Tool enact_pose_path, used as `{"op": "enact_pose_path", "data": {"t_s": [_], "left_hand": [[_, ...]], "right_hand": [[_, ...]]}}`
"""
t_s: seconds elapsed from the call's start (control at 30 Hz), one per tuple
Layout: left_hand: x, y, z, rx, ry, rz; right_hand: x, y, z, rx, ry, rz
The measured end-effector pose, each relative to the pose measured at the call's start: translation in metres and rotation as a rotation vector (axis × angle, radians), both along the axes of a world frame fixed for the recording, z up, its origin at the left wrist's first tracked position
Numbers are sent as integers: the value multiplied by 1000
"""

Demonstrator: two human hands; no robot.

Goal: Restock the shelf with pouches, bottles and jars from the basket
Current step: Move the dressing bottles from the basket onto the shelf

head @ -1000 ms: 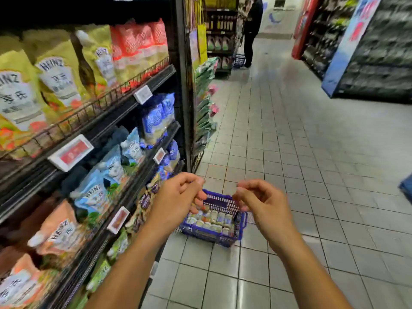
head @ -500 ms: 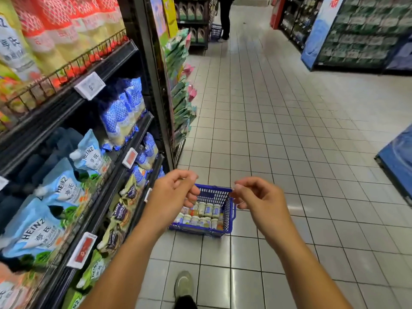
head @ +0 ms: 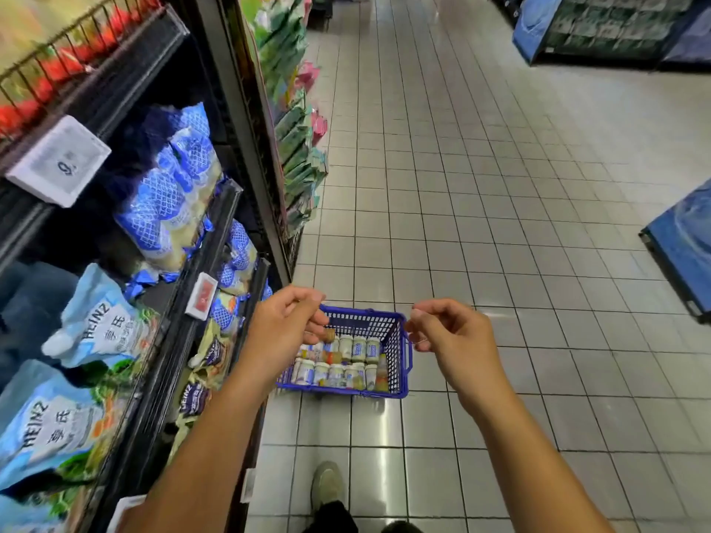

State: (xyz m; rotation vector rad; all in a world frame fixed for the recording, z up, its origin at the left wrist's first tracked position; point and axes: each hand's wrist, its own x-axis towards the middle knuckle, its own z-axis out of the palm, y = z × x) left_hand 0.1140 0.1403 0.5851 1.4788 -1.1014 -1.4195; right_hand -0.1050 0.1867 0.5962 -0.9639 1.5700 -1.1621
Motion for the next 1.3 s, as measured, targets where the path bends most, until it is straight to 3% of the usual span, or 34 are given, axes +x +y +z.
{"op": "enact_pose_path", "data": {"t_s": [0.7,0.97,1.3], "left_hand": [[-23,-141,-132,284,-116,37],[-34,-177,-228,446,-212,47],[-38,-184,-351,677,-245,-41]], "right_hand": [[-60,-137,-111,299,27,-28],[-84,-179,-190,430,111,51],[-94,-200,-328,638,79,63]]}}
